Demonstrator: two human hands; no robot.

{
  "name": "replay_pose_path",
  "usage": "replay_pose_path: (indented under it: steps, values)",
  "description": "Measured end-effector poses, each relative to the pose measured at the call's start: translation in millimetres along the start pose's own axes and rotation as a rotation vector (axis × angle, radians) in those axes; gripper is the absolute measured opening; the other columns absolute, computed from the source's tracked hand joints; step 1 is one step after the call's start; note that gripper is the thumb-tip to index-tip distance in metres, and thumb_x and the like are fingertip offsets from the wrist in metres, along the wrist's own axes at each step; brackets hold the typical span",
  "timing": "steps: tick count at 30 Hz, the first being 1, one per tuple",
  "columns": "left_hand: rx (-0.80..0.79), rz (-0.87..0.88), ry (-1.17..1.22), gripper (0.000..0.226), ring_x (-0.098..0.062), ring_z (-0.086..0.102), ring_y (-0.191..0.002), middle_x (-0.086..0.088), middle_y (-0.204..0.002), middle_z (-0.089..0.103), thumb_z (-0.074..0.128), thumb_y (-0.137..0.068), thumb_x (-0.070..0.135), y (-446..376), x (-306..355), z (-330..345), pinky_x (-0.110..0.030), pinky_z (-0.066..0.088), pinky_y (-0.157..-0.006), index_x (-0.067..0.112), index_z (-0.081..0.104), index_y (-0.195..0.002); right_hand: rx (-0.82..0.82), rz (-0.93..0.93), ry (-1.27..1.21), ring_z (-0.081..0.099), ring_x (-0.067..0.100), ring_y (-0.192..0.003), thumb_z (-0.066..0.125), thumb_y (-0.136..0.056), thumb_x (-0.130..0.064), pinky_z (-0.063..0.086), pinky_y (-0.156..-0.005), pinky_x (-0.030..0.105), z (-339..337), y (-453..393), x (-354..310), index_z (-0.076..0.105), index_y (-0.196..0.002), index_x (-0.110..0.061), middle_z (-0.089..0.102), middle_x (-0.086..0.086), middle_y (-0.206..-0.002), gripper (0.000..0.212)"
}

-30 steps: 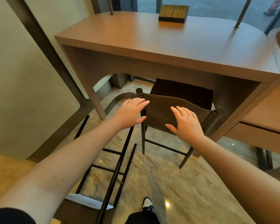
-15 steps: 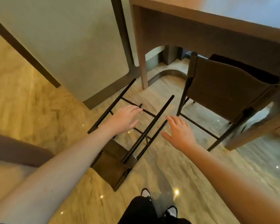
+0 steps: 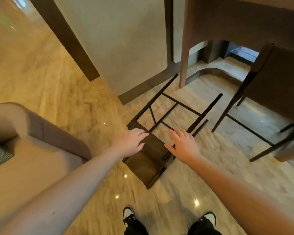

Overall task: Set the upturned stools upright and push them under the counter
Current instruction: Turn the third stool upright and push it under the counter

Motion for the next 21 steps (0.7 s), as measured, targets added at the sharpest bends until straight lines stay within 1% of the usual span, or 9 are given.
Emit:
replay_pose_path:
  steps: [2, 4, 8, 10, 13, 15, 19, 21]
  values:
    - [0.017, 0.011, 0.039, 0.049, -0.015, 0.037, -0.141, 0.002, -0.152, 0.044, 0.048, -0.102, 0.033, 18, -32, 11, -0.036, 0.033, -0.115, 0.024, 0.041, -0.149, 0.003, 0.041, -0.011, 0.031, 0.027, -0.143, 0.048, -0.095, -0.054, 0.026, -0.114, 0.047, 22, -10, -28, 0.033, -0.148, -0.027, 0.040, 0.005, -0.152, 0.061]
    - [0.030, -0.015, 0.106, 0.047, -0.015, 0.039, -0.140, 0.001, -0.151, 0.045, 0.049, -0.102, 0.030, 41, -77, 27, -0.033, 0.032, -0.114, 0.023, 0.043, -0.148, 0.007, 0.102, -0.006, 0.031, 0.027, -0.143, 0.047, -0.096, -0.053, 0.026, -0.114, 0.047, 45, -20, -51, 0.034, -0.147, -0.030, 0.039, 0.003, -0.152, 0.057]
    - [-0.037, -0.010, 0.164, 0.046, -0.018, 0.045, -0.135, 0.000, -0.148, 0.048, 0.051, -0.101, 0.026, 88, -161, 61, -0.034, 0.037, -0.110, 0.020, 0.045, -0.147, -0.023, 0.230, 0.004, 0.037, 0.026, -0.139, 0.047, -0.096, -0.052, 0.033, -0.112, 0.047, 92, -28, -95, 0.032, -0.148, -0.031, 0.043, 0.002, -0.149, 0.058]
    - [-0.092, -0.023, 0.190, 0.047, -0.018, 0.043, -0.136, 0.001, -0.150, 0.046, 0.049, -0.102, 0.028, 107, -192, 76, -0.034, 0.037, -0.109, 0.022, 0.043, -0.148, -0.039, 0.280, -0.014, 0.038, 0.024, -0.139, 0.049, -0.096, -0.051, 0.034, -0.111, 0.046, 108, -26, -115, 0.033, -0.148, -0.030, 0.044, 0.001, -0.149, 0.058]
    - [-0.178, -0.031, 0.206, 0.046, -0.017, 0.038, -0.140, 0.002, -0.153, 0.043, 0.044, -0.104, 0.030, 124, -228, 94, -0.037, 0.032, -0.112, 0.023, 0.040, -0.149, -0.051, 0.315, -0.036, 0.039, 0.021, -0.138, 0.050, -0.095, -0.049, 0.035, -0.110, 0.043, 123, -14, -145, 0.034, -0.147, -0.032, 0.046, -0.001, -0.148, 0.057]
    - [-0.188, -0.033, 0.211, 0.044, -0.017, 0.039, -0.140, 0.002, -0.152, 0.044, 0.042, -0.105, 0.029, 124, -247, 100, -0.038, 0.032, -0.112, 0.023, 0.042, -0.148, -0.057, 0.332, -0.031, 0.042, 0.019, -0.136, 0.050, -0.096, -0.048, 0.037, -0.109, 0.040, 129, -6, -158, 0.035, -0.146, -0.032, 0.047, -0.003, -0.146, 0.054]
    - [-0.130, -0.017, 0.215, 0.038, -0.014, 0.049, -0.131, 0.005, -0.143, 0.053, 0.042, -0.104, 0.029, 109, -262, 104, -0.033, 0.040, -0.104, 0.025, 0.050, -0.142, -0.118, 0.392, -0.010, 0.044, 0.019, -0.135, 0.044, -0.099, -0.046, 0.038, -0.109, 0.037, 149, 5, -162, 0.037, -0.147, -0.031, 0.046, -0.004, -0.147, 0.051]
    - [-0.152, 0.010, 0.209, 0.038, -0.014, 0.051, -0.127, 0.006, -0.140, 0.056, 0.042, -0.104, 0.029, 101, -259, 112, -0.032, 0.044, -0.101, 0.025, 0.051, -0.140, -0.139, 0.424, -0.014, 0.045, 0.019, -0.134, 0.041, -0.100, -0.046, 0.039, -0.108, 0.036, 163, 6, -161, 0.036, -0.147, -0.030, 0.046, -0.003, -0.147, 0.050]
Point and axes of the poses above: each hand's wrist, its own y-axis away from the middle knuckle, its own z-axis out of the palm, x = y × z, the point moved 10 cm from there along -y, towards the middle knuckle
